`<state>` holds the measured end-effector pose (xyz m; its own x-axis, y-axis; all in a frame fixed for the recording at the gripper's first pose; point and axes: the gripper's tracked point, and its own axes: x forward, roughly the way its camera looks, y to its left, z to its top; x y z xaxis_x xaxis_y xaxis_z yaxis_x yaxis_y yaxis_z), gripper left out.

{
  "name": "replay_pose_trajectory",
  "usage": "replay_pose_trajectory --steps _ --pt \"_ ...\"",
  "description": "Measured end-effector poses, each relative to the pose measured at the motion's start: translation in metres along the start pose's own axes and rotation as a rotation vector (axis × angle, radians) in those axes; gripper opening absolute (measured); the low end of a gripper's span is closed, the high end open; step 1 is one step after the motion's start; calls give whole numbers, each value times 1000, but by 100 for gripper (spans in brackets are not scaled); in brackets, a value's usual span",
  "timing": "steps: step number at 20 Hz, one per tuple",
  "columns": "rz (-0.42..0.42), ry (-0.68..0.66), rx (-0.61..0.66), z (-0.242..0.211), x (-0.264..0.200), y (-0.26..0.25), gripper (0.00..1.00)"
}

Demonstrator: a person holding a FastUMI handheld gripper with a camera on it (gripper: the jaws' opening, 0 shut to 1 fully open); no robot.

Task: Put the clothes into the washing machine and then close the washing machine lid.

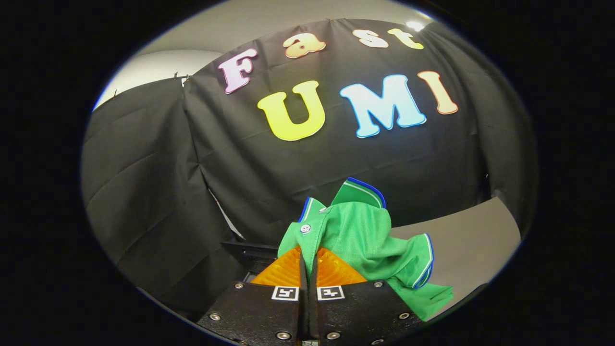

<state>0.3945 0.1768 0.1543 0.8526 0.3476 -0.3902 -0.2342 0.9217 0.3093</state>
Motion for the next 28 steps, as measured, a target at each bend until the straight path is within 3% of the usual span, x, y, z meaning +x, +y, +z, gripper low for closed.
replay_pose_trajectory --steps 16,28 --pt "119 79 -67 -68 40 114 0" --pt "117 140 -132 -139 83 142 0"
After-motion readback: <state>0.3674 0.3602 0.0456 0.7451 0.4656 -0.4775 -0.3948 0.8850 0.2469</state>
